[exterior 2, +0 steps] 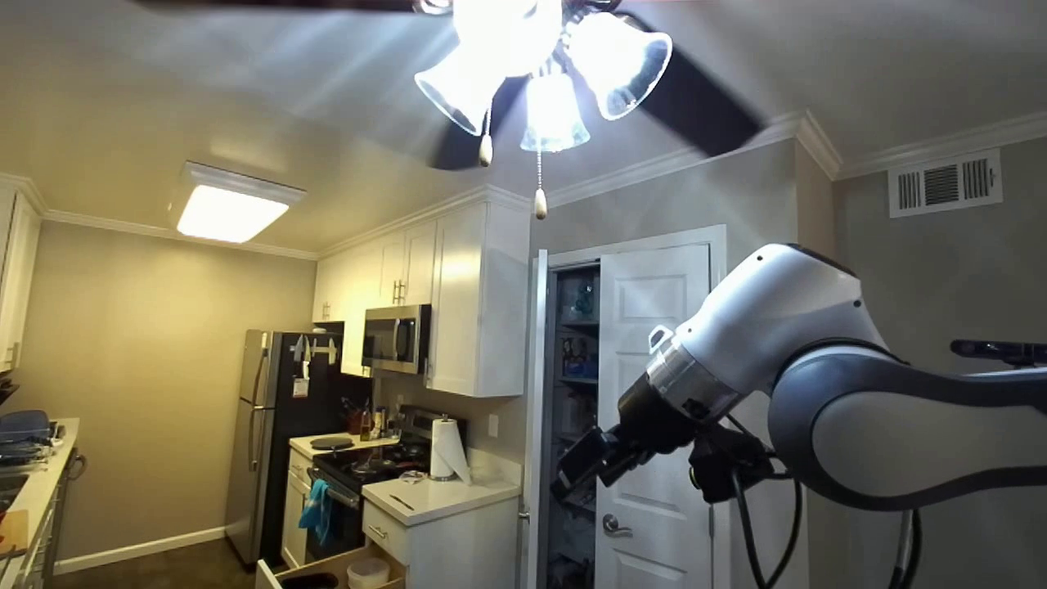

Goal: Turn off the lights on the fan

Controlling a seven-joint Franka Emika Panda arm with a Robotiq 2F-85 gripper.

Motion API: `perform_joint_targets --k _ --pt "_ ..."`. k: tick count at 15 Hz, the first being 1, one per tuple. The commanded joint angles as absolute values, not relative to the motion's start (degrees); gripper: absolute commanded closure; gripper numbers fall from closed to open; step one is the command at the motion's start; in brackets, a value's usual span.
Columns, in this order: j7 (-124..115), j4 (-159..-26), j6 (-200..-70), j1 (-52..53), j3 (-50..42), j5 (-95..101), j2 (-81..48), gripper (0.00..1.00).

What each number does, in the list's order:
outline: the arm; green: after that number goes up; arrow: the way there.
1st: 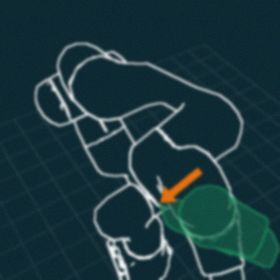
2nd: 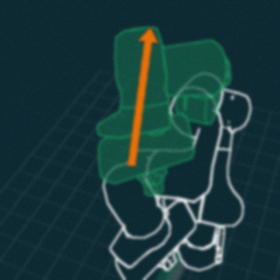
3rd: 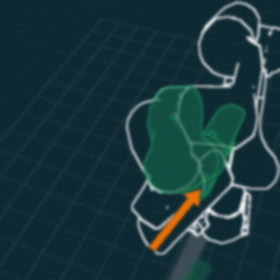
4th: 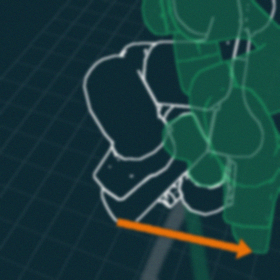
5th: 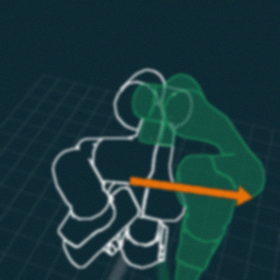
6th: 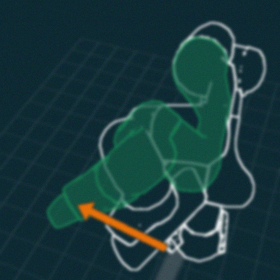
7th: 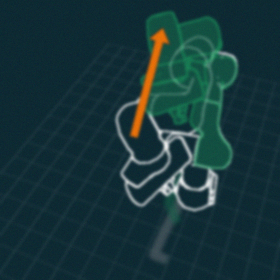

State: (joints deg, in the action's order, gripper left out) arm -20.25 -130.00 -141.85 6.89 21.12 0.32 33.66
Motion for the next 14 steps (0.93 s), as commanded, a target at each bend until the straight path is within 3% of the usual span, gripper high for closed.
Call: perform_joint_targets --k 1,5,6,14 --pt "-19.04 -121.66 -143.04 6.11 22.95 4.31 30.77 0.00" --pt "-21.04 -111.95 -142.48 4.14 25.62 8.92 28.29 0.00" --pt "-20.48 -116.17 -142.33 6.01 24.11 7.05 30.90 0.00" --pt "-20.65 -112.54 -142.17 5.16 24.91 7.94 28.59 0.00"
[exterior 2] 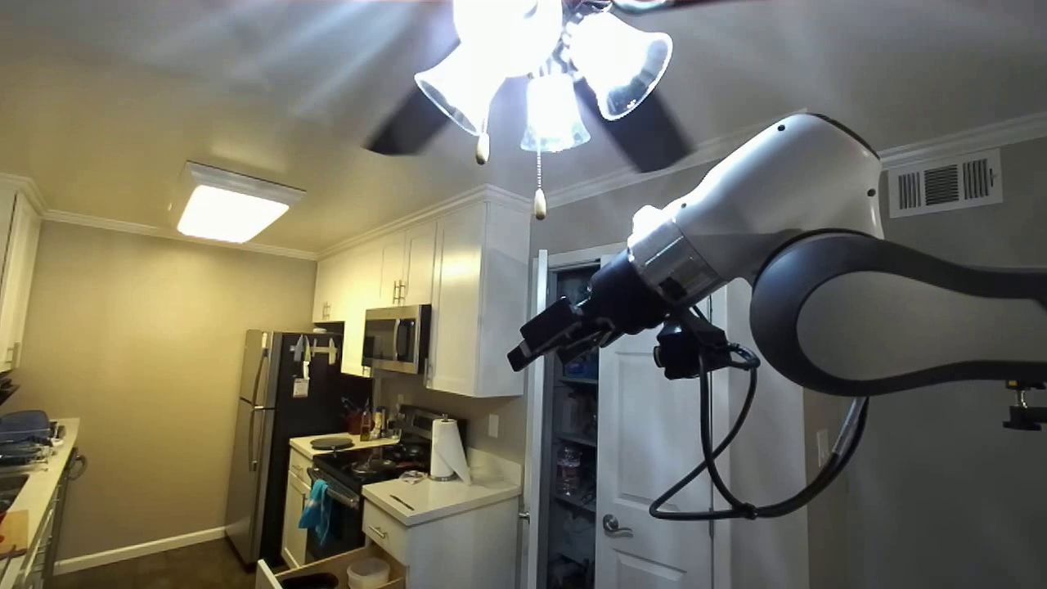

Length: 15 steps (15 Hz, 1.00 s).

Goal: Turn off the lights on the fan

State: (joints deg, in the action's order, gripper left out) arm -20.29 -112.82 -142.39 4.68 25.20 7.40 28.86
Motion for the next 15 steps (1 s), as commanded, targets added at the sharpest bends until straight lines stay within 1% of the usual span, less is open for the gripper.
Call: perform_joint_targets --k 1,5,8,11,15 --pt "-20.65 -112.53 -142.17 5.16 24.92 7.94 28.59 0.00" --pt "-22.66 -111.64 -146.56 2.83 25.74 9.68 27.04 0.00" --pt "-24.75 -110.09 -153.31 -0.79 26.56 11.96 24.41 0.00" --pt "-26.03 -107.28 -158.44 -4.32 27.71 14.69 21.22 0.00" --pt "-28.02 -101.77 -161.67 -9.08 31.31 18.11 17.66 0.00"
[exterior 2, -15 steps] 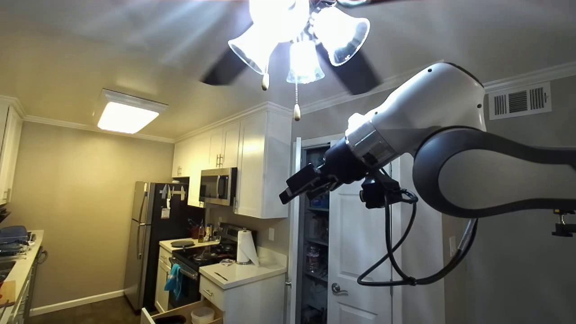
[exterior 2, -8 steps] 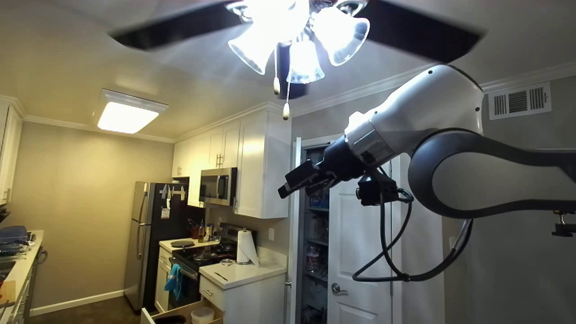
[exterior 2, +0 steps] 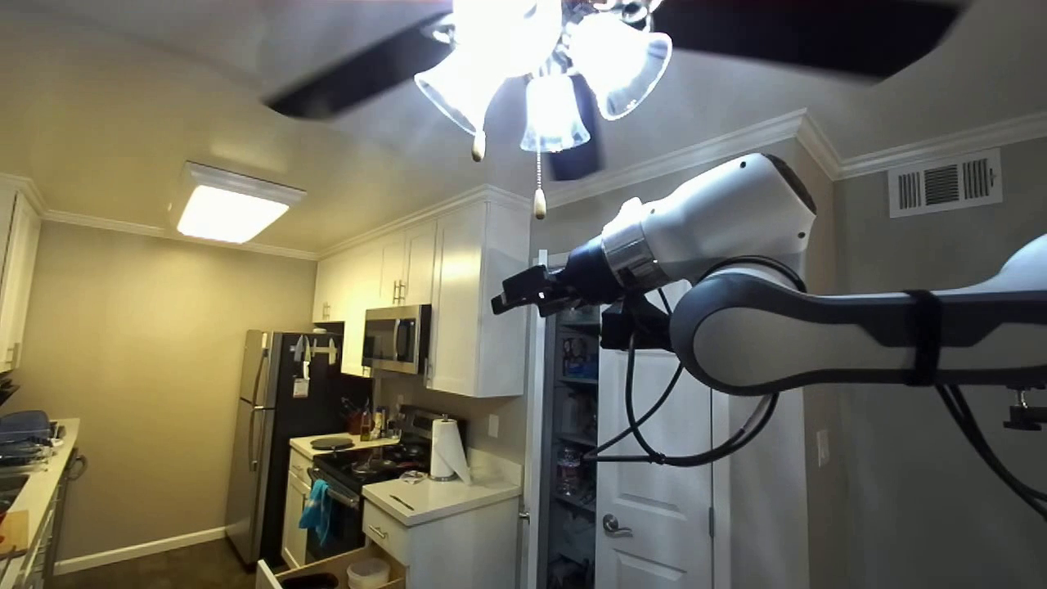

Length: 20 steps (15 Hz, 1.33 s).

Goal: Turn off the lights on the fan

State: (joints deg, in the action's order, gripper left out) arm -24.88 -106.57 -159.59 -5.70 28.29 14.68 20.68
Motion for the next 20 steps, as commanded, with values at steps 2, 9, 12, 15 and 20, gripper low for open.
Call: perform_joint_targets --k 2,9,12,15,20 --pt "-28.97 -98.54 -162.00 -10.78 32.96 19.27 16.47 0.00" --pt "-33.16 -90.49 -164.21 -17.11 37.83 22.63 14.90 0.00" --pt "-39.84 -86.62 -166.65 -23.58 41.73 28.05 14.70 0.00" --pt "-44.41 -83.47 -167.37 -29.38 45.85 32.33 14.36 0.00" --pt "-45.00 -81.78 -166.12 -34.45 51.39 35.71 13.28 0.00"
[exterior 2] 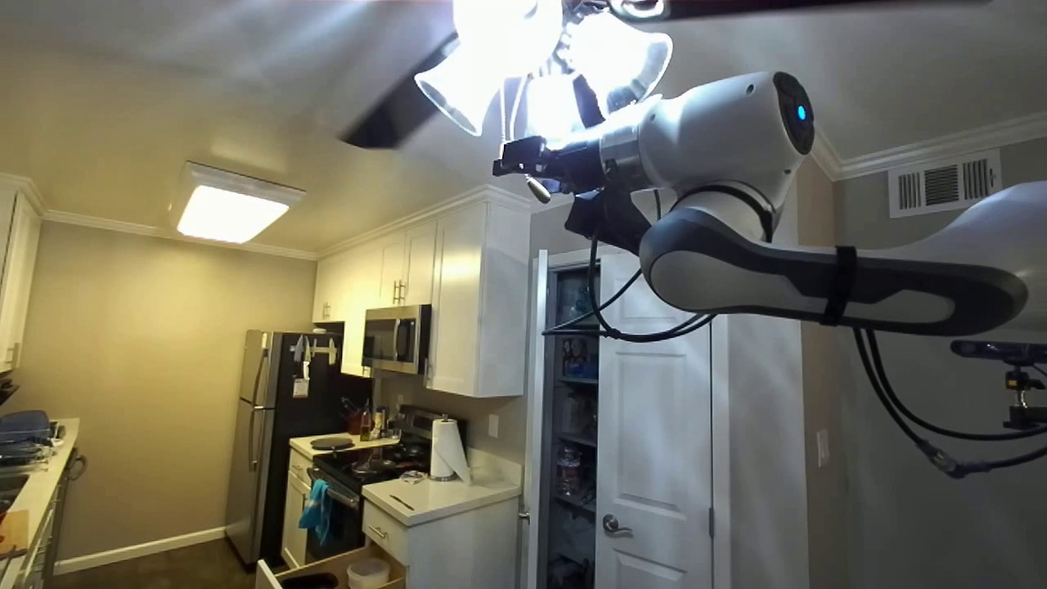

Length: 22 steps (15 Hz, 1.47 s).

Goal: Turn off the lights on the fan

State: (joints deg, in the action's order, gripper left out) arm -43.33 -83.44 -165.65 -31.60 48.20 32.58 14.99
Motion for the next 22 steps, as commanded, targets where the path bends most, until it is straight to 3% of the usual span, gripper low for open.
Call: perform_joint_targets --k 1,10,11,12,22 --pt "-44.88 -81.59 -165.92 -35.23 52.26 35.93 13.09 0.00" --pt "-44.06 -80.25 -164.96 -40.82 56.55 35.71 12.94 0.00" --pt "-43.59 -80.19 -164.81 -40.94 56.66 35.49 12.81 0.09" --pt "-43.61 -80.14 -164.58 -41.15 56.71 35.25 12.86 0.26" --pt "-43.23 -80.03 -163.99 -42.67 56.17 34.57 13.41 0.92"
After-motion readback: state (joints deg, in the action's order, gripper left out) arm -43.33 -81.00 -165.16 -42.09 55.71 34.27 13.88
